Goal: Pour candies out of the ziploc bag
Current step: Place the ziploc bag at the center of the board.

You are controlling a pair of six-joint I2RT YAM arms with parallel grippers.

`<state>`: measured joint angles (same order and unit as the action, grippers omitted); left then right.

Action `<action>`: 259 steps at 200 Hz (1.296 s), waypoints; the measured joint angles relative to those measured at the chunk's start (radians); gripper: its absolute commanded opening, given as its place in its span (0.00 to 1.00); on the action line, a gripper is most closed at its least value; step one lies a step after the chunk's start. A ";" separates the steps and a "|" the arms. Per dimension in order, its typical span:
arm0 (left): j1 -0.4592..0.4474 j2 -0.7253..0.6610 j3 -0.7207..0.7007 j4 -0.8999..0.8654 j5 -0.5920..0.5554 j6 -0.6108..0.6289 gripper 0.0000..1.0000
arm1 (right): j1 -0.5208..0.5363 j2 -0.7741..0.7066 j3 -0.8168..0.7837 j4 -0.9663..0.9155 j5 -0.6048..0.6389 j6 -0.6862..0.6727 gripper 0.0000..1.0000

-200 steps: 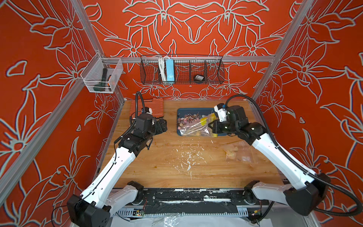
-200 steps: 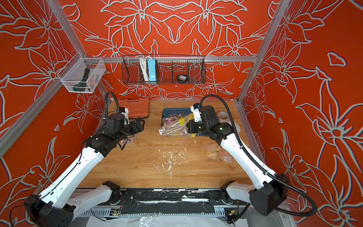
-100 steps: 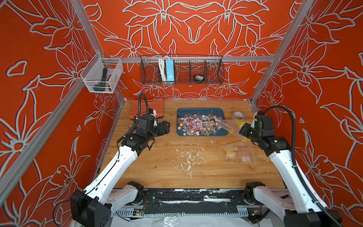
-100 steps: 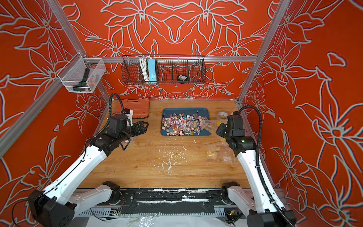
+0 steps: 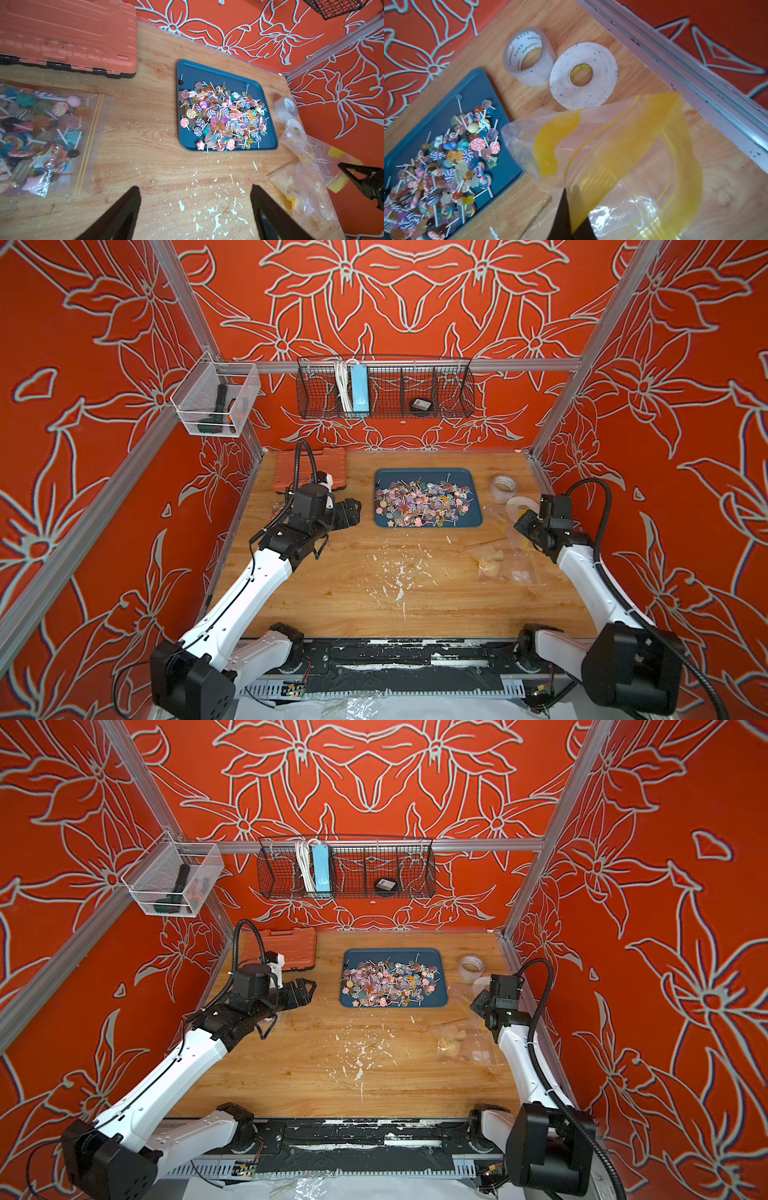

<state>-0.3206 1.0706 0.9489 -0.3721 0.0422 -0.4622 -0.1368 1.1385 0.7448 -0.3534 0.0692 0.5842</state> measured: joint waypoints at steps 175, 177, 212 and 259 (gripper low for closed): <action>0.062 0.084 0.051 -0.092 -0.113 0.029 0.92 | 0.000 -0.277 0.031 -0.268 0.033 0.042 0.87; 0.067 0.089 0.051 -0.092 -0.114 0.028 0.92 | 0.000 -0.282 0.040 -0.275 0.030 0.041 0.87; 0.161 0.230 0.063 -0.106 -0.166 0.024 0.83 | 0.000 -0.293 0.256 -0.350 -0.076 -0.019 0.80; 0.183 0.474 0.125 -0.119 -0.275 0.001 0.67 | 0.101 -0.160 0.399 -0.378 -0.280 -0.071 0.67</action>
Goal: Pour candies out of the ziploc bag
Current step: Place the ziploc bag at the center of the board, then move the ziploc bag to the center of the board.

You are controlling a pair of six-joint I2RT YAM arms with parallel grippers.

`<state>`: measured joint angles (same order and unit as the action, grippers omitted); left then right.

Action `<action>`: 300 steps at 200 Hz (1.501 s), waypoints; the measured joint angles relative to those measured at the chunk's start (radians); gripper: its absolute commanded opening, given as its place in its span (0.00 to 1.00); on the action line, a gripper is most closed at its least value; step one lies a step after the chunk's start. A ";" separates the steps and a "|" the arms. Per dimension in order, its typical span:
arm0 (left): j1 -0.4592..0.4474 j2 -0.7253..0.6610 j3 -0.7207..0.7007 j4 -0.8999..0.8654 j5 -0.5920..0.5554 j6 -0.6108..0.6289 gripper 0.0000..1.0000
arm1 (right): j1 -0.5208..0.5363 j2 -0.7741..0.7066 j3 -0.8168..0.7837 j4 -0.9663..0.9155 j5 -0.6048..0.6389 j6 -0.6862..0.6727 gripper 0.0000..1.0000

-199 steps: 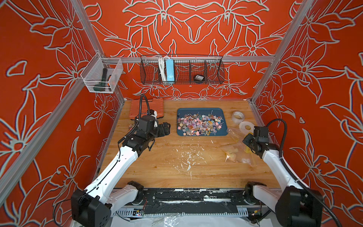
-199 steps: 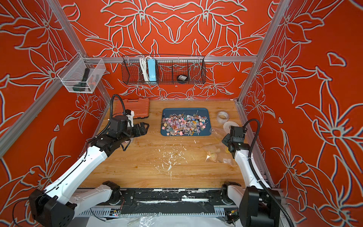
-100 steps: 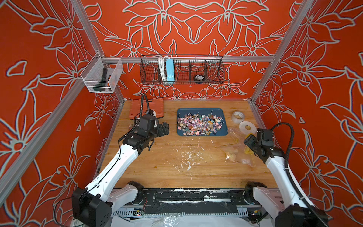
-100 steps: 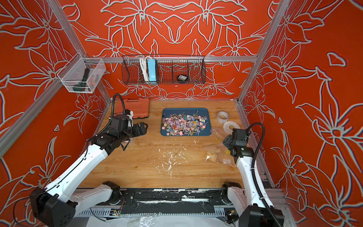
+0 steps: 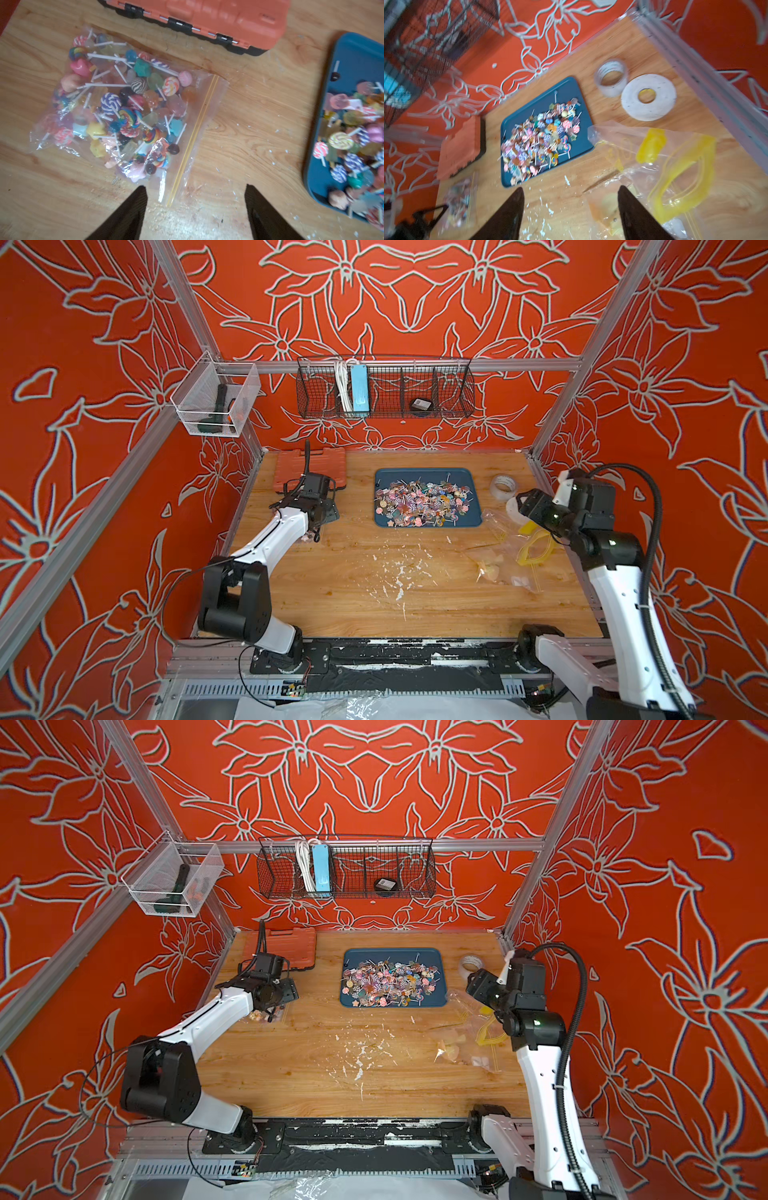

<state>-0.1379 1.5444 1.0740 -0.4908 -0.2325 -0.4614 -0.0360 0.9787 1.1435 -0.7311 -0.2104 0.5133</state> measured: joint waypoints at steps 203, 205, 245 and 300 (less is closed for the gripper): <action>0.196 0.280 0.364 -0.065 -0.198 0.063 0.63 | 0.214 0.212 -0.078 0.123 -0.190 -0.045 0.47; 0.208 0.287 0.374 -0.065 -0.195 0.065 0.64 | 0.214 0.212 -0.078 0.123 -0.191 -0.045 0.47; 0.343 0.418 0.457 -0.058 -0.101 0.084 0.76 | 0.215 0.212 -0.078 0.124 -0.200 -0.062 0.48; 0.348 0.499 0.470 -0.059 -0.017 0.086 0.77 | 0.214 0.213 -0.078 0.124 -0.202 -0.070 0.48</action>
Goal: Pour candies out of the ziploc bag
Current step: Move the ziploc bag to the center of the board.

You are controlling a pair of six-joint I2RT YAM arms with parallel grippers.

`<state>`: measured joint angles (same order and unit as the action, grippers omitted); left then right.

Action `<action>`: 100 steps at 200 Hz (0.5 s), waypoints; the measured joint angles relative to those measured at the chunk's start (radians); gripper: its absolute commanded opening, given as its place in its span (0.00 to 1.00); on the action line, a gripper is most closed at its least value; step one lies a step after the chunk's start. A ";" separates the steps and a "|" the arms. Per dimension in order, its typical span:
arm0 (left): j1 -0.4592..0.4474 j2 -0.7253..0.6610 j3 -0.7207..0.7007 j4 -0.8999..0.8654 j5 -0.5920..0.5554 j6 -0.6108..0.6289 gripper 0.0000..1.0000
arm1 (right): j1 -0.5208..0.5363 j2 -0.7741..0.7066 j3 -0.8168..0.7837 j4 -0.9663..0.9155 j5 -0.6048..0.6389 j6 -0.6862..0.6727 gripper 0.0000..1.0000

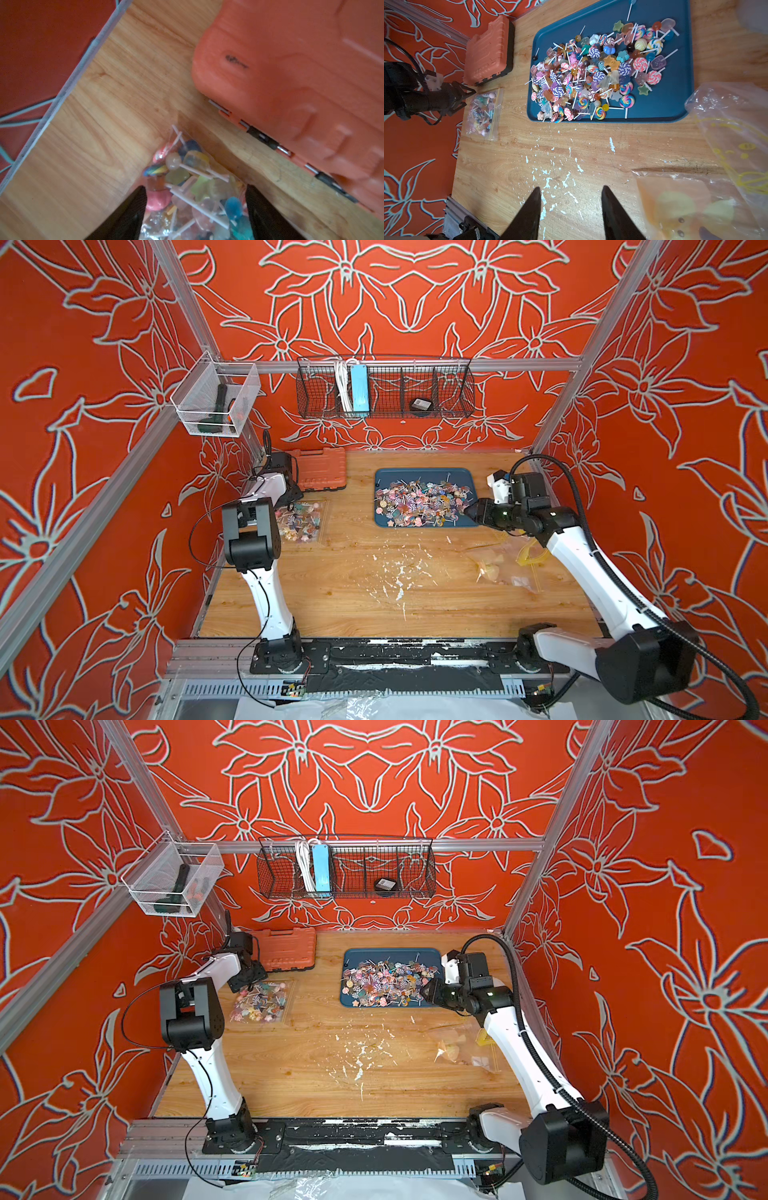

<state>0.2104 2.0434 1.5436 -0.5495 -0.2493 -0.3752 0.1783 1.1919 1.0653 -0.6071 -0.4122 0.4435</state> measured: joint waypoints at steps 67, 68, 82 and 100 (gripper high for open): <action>-0.001 0.000 -0.002 0.019 0.008 0.001 0.78 | 0.000 0.000 -0.003 0.000 0.000 -0.015 0.48; -0.001 0.000 -0.002 0.020 0.008 0.001 0.78 | 0.000 0.000 -0.003 0.000 0.000 -0.015 0.48; -0.001 -0.005 -0.015 0.026 0.010 0.002 0.78 | 0.000 0.000 -0.003 0.000 0.000 -0.017 0.48; -0.001 -0.019 -0.030 0.023 0.027 0.005 0.77 | 0.000 0.000 -0.003 0.000 0.000 -0.017 0.48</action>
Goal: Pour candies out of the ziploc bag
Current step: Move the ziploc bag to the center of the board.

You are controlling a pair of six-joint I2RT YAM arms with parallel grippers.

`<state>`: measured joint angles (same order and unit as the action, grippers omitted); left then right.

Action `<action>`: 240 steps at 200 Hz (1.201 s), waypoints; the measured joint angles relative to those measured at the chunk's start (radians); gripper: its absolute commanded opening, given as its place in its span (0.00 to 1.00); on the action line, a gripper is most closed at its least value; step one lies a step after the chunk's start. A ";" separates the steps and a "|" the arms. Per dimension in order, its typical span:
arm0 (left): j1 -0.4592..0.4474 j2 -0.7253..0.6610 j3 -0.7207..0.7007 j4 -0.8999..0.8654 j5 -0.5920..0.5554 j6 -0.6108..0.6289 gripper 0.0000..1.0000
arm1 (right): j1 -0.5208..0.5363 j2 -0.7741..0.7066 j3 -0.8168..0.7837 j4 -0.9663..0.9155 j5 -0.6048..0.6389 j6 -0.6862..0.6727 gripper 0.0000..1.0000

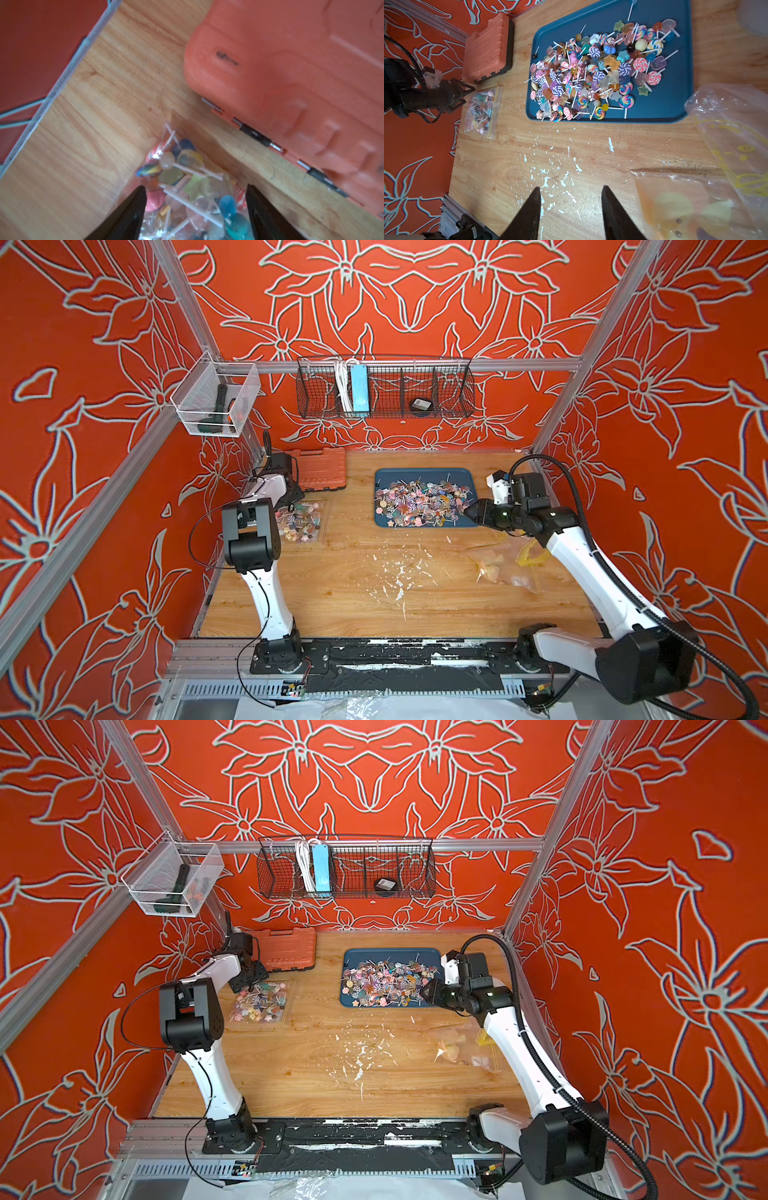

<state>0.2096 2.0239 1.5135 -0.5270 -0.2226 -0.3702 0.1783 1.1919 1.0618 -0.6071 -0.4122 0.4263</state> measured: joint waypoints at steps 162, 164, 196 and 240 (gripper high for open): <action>-0.042 -0.065 -0.143 -0.002 -0.004 -0.062 0.78 | 0.000 0.000 -0.024 0.018 -0.019 0.000 0.50; -0.042 -0.065 -0.143 -0.002 -0.004 -0.063 0.78 | 0.000 0.000 -0.024 0.018 -0.019 0.000 0.50; -0.059 -0.086 -0.193 0.037 -0.005 -0.076 0.78 | 0.000 0.000 -0.026 0.022 -0.028 0.000 0.50; -0.114 -0.187 -0.352 0.079 0.004 -0.088 0.78 | 0.000 -0.003 -0.027 0.026 -0.045 0.000 0.50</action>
<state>0.0956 1.8374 1.1610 -0.4480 -0.2184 -0.4580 0.1783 1.1893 1.0344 -0.5808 -0.4568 0.4263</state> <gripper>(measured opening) 0.776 0.499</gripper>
